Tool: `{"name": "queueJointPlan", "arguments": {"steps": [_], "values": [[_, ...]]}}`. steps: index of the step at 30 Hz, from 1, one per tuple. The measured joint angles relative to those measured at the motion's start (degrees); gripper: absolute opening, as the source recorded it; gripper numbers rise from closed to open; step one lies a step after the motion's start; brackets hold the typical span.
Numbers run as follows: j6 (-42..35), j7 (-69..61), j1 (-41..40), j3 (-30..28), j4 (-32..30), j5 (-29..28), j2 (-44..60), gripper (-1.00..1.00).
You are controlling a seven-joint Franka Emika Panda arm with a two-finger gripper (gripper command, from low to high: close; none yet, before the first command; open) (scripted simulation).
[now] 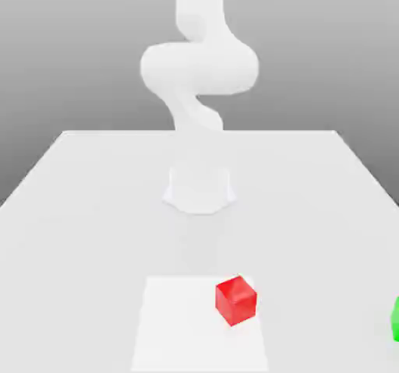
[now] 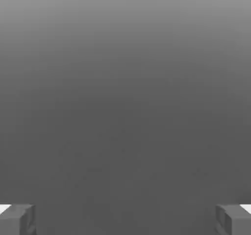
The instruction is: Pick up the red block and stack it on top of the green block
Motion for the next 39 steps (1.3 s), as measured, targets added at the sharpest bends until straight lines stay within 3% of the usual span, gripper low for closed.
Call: {"name": "queueJointPlan", "arguments": {"steps": [19,25,26,33,39], "values": [[23.38,-17.98,6.86,0.76,-22.17,0.1,40.2,0.0],[33.45,-18.76,7.2,0.55,-21.84,-0.11,52.65,0.0],[35.18,-18.68,7.27,0.45,-21.56,-0.23,54.68,-1.0],[35.56,-18.52,7.19,0.5,-21.49,-0.42,55.17,-1.0],[26.28,-18.91,6.92,0.96,-23.06,0.16,44.3,-1.0]]}}
